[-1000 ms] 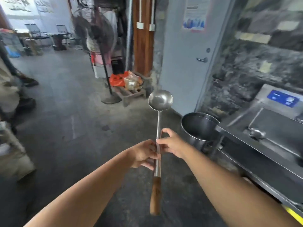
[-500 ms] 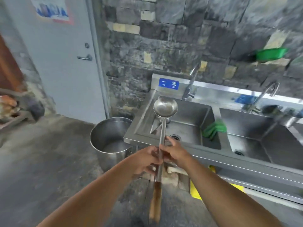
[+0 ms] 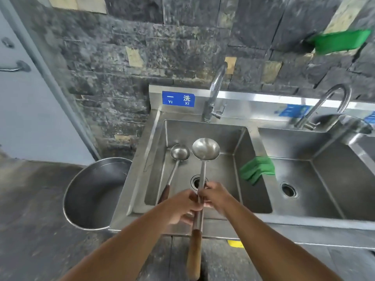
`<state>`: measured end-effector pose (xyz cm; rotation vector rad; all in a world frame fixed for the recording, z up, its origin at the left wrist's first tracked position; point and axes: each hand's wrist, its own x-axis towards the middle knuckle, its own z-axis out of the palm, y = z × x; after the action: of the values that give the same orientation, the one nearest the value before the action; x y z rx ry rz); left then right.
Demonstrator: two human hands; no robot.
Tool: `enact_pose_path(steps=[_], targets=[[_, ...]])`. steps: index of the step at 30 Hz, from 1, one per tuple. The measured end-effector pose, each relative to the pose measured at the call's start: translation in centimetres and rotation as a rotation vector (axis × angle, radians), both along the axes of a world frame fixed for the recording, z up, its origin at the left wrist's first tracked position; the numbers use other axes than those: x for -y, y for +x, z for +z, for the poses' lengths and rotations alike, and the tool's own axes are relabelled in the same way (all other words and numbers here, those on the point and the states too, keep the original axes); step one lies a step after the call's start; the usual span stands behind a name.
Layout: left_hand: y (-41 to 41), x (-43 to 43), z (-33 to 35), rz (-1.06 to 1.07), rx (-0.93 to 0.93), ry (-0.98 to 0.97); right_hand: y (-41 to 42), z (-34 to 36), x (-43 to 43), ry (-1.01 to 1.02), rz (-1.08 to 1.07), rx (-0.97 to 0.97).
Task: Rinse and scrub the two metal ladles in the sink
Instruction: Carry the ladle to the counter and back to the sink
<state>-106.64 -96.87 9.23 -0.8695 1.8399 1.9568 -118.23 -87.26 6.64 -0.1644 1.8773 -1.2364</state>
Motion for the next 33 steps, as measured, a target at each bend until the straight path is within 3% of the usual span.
enact_pose_path(steps=[10,17,25,33], targets=[[-13.2,5.4,-5.9,0.046,0.217,-0.018,-13.0,-9.0,6.2,0.056,0.051,0.187],[-19.8,8.0,-11.6,0.066,0.364,0.013,-18.0,-15.1,8.8,0.175,-0.017,0.174],[-22.2,9.8,-17.6,0.092,0.365,0.112,-19.8,-20.5,9.8,0.217,-0.06,0.172],[-22.3,10.6,-21.5,0.11,0.32,0.023,-19.7,-22.4,10.7,0.178,-0.148,0.2]])
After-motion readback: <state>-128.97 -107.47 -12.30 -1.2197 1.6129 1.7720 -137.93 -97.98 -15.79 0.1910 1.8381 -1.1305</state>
